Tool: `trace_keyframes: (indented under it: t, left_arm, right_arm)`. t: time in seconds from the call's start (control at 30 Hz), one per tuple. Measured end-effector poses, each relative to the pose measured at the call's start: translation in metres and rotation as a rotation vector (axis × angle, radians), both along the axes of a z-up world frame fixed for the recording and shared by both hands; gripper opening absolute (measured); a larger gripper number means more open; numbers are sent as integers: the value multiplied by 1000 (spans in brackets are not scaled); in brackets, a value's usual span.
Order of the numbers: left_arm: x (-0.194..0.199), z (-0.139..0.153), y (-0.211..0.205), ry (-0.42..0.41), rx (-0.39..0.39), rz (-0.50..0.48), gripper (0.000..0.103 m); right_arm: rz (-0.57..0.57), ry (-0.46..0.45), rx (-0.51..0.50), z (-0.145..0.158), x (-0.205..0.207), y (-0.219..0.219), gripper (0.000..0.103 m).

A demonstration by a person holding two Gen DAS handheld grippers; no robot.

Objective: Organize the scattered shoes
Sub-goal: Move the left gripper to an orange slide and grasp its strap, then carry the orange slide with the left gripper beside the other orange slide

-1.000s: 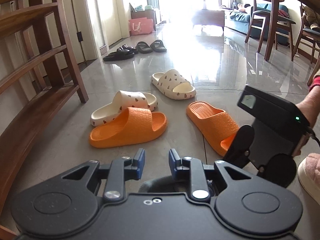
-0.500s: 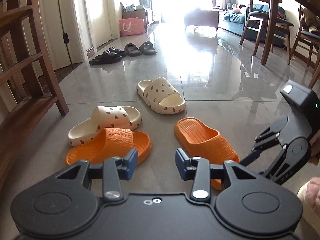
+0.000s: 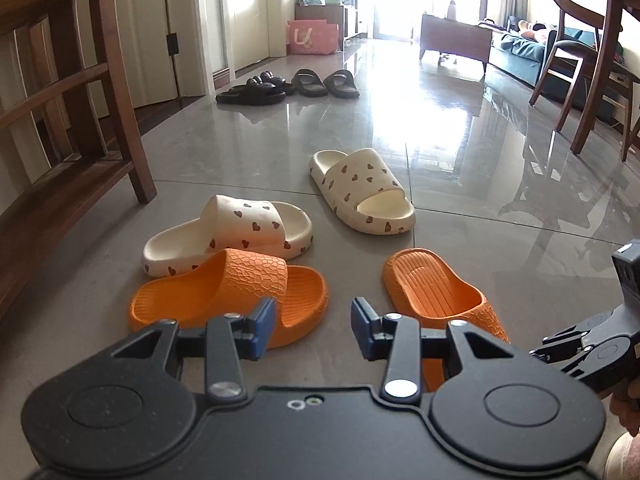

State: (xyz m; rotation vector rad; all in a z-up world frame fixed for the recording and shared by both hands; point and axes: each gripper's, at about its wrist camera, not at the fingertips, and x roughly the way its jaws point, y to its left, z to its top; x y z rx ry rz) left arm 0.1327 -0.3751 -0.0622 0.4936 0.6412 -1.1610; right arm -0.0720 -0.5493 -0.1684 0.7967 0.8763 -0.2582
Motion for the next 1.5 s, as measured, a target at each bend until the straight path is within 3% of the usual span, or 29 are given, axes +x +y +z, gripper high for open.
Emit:
trace_keyframes:
  t: [0.07, 0.13, 0.23, 0.4, 0.6, 0.8, 0.93, 1.03, 1.1, 1.2, 1.3, 1.5]
  left_arm:
    - [0, -3, 3, 1, -2, 1, 40]
    - [1, -3, 1, -4, 5, 10, 40]
    - [5, -4, -5, -3, 16, 23, 40]
    - [24, -17, -22, -29, 38, 26, 43]
    - [56, -39, -47, -50, 71, 39, 48]
    - [98, -61, -70, 51, 68, 7, 56]
    - [115, -81, -82, 125, 92, -20, 57]
    - [109, -80, -80, 151, 70, -59, 47]
    - [103, -77, -77, 161, 53, -84, 26]
    - [87, -68, -69, 158, 30, -132, 14]
    - [70, -55, -58, 179, 2, -203, 7]
    - [30, -24, -32, 209, -19, -340, 7]
  right_arm:
    - [-134, -18, 42, -4, -11, -12, 57]
    - [-252, -15, -33, 4, -26, -24, 58]
    - [-326, 6, -160, 18, -40, -41, 59]
    - [-196, 38, -300, 42, -40, -33, 58]
    - [-42, -32, -349, 60, -28, -9, 62]
    - [109, -82, -394, 68, 3, 0, 62]
    - [144, -103, -375, 71, 10, -1, 63]
    - [168, -111, -373, 72, 12, 1, 63]
    - [182, -104, -403, 73, 11, 6, 63]
    - [175, -87, -417, 72, 11, 7, 63]
    - [157, -82, -432, 75, 13, 8, 63]
    - [129, -92, -464, 83, 11, 7, 63]
